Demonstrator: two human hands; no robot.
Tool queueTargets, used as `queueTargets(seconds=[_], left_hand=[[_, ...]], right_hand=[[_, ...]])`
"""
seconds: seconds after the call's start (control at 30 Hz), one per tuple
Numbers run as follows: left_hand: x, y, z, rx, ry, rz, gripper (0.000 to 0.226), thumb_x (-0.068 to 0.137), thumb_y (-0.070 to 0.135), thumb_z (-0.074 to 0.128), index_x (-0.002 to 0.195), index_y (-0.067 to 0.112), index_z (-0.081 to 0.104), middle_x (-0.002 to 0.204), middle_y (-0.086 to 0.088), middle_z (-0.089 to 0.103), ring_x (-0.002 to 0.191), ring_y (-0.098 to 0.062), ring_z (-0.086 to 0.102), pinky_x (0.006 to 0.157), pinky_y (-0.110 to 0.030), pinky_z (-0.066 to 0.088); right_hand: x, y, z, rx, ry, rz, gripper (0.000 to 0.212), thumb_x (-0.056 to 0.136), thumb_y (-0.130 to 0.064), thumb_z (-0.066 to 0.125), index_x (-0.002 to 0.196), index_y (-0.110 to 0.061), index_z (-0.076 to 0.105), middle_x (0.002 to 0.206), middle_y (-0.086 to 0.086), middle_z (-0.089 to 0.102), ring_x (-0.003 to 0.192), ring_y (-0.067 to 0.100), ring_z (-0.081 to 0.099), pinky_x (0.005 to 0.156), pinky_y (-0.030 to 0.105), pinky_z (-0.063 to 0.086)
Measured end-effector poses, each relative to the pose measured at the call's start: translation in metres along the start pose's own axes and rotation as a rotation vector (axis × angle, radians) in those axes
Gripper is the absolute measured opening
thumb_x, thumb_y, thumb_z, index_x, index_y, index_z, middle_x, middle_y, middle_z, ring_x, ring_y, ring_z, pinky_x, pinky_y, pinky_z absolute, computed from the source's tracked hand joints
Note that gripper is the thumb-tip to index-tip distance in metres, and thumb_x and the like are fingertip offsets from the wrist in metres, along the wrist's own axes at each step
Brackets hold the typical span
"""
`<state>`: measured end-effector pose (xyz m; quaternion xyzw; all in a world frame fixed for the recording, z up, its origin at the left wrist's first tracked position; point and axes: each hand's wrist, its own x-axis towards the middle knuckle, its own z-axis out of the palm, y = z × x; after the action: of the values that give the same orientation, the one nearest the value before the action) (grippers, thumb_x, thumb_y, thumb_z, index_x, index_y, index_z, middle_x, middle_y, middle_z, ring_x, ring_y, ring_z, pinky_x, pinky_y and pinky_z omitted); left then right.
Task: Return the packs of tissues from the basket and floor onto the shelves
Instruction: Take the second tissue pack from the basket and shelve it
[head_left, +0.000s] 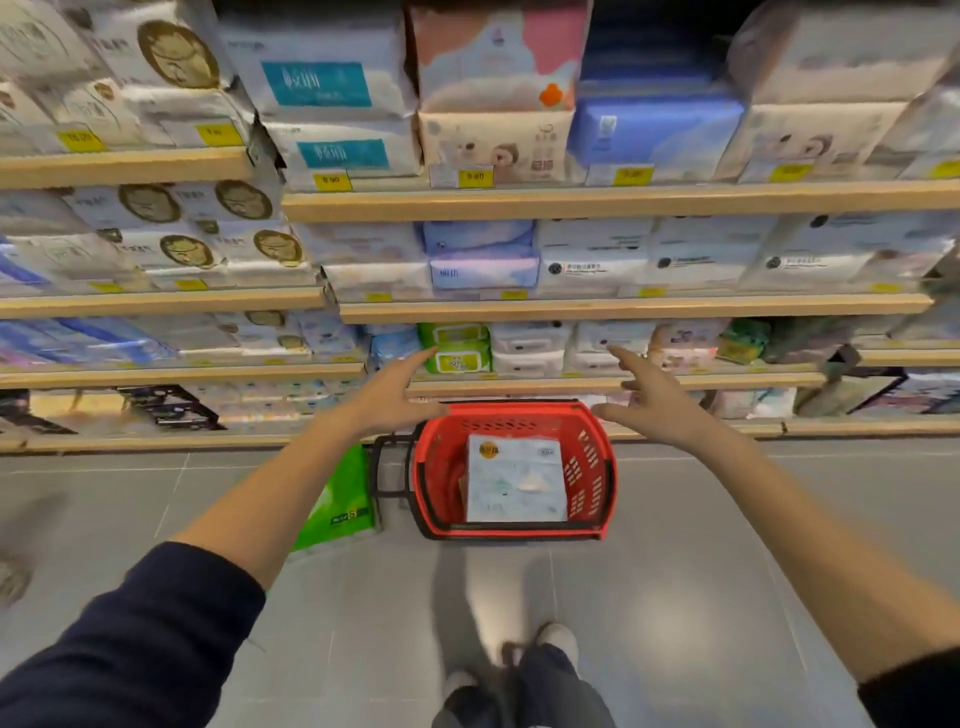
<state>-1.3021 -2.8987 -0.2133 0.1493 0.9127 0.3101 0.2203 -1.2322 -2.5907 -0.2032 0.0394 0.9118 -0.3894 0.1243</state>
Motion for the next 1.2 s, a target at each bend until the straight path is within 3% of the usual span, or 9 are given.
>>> queueTargets(seconds=[0.1, 0.23, 0.5, 0.63, 0.77, 0.87, 1.0, 1.07, 1.2], left_hand=[[0.015, -0.008, 0.026, -0.055, -0.075, -0.023, 0.086, 0.078, 0.037, 0.071, 0.147, 0.018, 0.023, 0.154, -0.003, 0.025, 0.14, -0.021, 0.027, 0.111, -0.038, 0.029], [0.034, -0.017, 0.063, -0.102, -0.084, -0.083, 0.083, 0.076, 0.03, 0.075, 0.143, 0.014, 0.03, 0.138, 0.002, 0.043, 0.121, -0.009, 0.04, 0.095, -0.016, 0.032], [0.094, -0.09, 0.152, -0.152, -0.105, -0.235, 0.101, 0.057, 0.06, 0.066, 0.144, 0.021, 0.031, 0.139, -0.007, 0.048, 0.128, -0.021, 0.045, 0.107, -0.043, 0.037], [0.135, -0.147, 0.208, -0.185, -0.1, -0.308, 0.094, 0.064, 0.043, 0.076, 0.143, 0.017, 0.033, 0.134, -0.009, 0.048, 0.123, -0.017, 0.045, 0.105, -0.03, 0.035], [0.174, -0.205, 0.271, -0.174, -0.121, -0.321, 0.092, 0.061, 0.041, 0.071, 0.142, 0.02, 0.034, 0.127, -0.006, 0.05, 0.118, -0.014, 0.045, 0.096, -0.02, 0.032], [0.207, -0.253, 0.319, -0.148, -0.141, -0.342, 0.1, 0.055, 0.058, 0.067, 0.144, 0.033, 0.027, 0.138, -0.006, 0.045, 0.128, -0.02, 0.04, 0.103, -0.029, 0.032], [0.244, -0.302, 0.372, -0.136, -0.176, -0.353, 0.096, 0.068, 0.04, 0.078, 0.145, 0.037, 0.02, 0.149, -0.007, 0.027, 0.138, -0.022, 0.025, 0.105, -0.026, 0.024], [0.259, -0.321, 0.392, -0.141, -0.176, -0.36, 0.098, 0.068, 0.041, 0.078, 0.144, 0.043, 0.015, 0.155, -0.007, 0.01, 0.144, -0.02, 0.009, 0.111, -0.033, 0.02], [0.28, -0.354, 0.417, -0.19, -0.171, -0.38, 0.111, 0.057, 0.059, 0.077, 0.139, 0.058, 0.002, 0.158, 0.0, 0.0, 0.14, -0.006, 0.0, 0.113, -0.034, 0.015]], right_hand=[[0.011, 0.026, 0.01, 0.022, -0.058, 0.032, 0.08, 0.08, -0.023, 0.068, 0.145, -0.016, 0.022, 0.149, 0.011, 0.03, 0.132, 0.03, 0.037, 0.101, 0.036, 0.035], [0.03, 0.062, 0.027, 0.067, -0.154, 0.093, 0.079, 0.08, -0.02, 0.069, 0.144, -0.017, 0.024, 0.147, 0.009, 0.034, 0.131, 0.03, 0.039, 0.105, 0.041, 0.035], [0.08, 0.158, 0.084, 0.156, -0.213, 0.228, 0.08, 0.077, -0.015, 0.071, 0.143, -0.017, 0.026, 0.141, 0.008, 0.042, 0.127, 0.027, 0.043, 0.105, 0.039, 0.034], [0.12, 0.222, 0.134, 0.221, -0.255, 0.276, 0.08, 0.076, -0.009, 0.071, 0.142, -0.014, 0.025, 0.131, 0.005, 0.048, 0.121, 0.025, 0.048, 0.105, 0.044, 0.038], [0.162, 0.286, 0.192, 0.238, -0.307, 0.287, 0.079, 0.072, -0.006, 0.074, 0.131, -0.032, 0.029, 0.119, -0.005, 0.05, 0.113, 0.017, 0.05, 0.102, 0.042, 0.041], [0.192, 0.337, 0.242, 0.201, -0.324, 0.296, 0.092, 0.065, -0.016, 0.081, 0.14, -0.026, 0.027, 0.138, 0.003, 0.044, 0.127, 0.022, 0.042, 0.108, 0.042, 0.035], [0.229, 0.395, 0.305, 0.143, -0.307, 0.278, 0.099, 0.065, -0.012, 0.081, 0.143, -0.02, 0.021, 0.148, 0.01, 0.031, 0.136, 0.026, 0.026, 0.103, 0.025, 0.021], [0.243, 0.42, 0.331, 0.169, -0.259, 0.292, 0.101, 0.064, -0.012, 0.081, 0.143, -0.018, 0.02, 0.148, 0.011, 0.03, 0.137, 0.028, 0.024, 0.102, 0.03, 0.023], [0.262, 0.452, 0.371, 0.239, -0.293, 0.34, 0.118, 0.054, -0.041, 0.085, 0.138, -0.046, 0.002, 0.142, 0.019, 0.036, 0.133, 0.033, 0.033, 0.103, 0.042, 0.033]])
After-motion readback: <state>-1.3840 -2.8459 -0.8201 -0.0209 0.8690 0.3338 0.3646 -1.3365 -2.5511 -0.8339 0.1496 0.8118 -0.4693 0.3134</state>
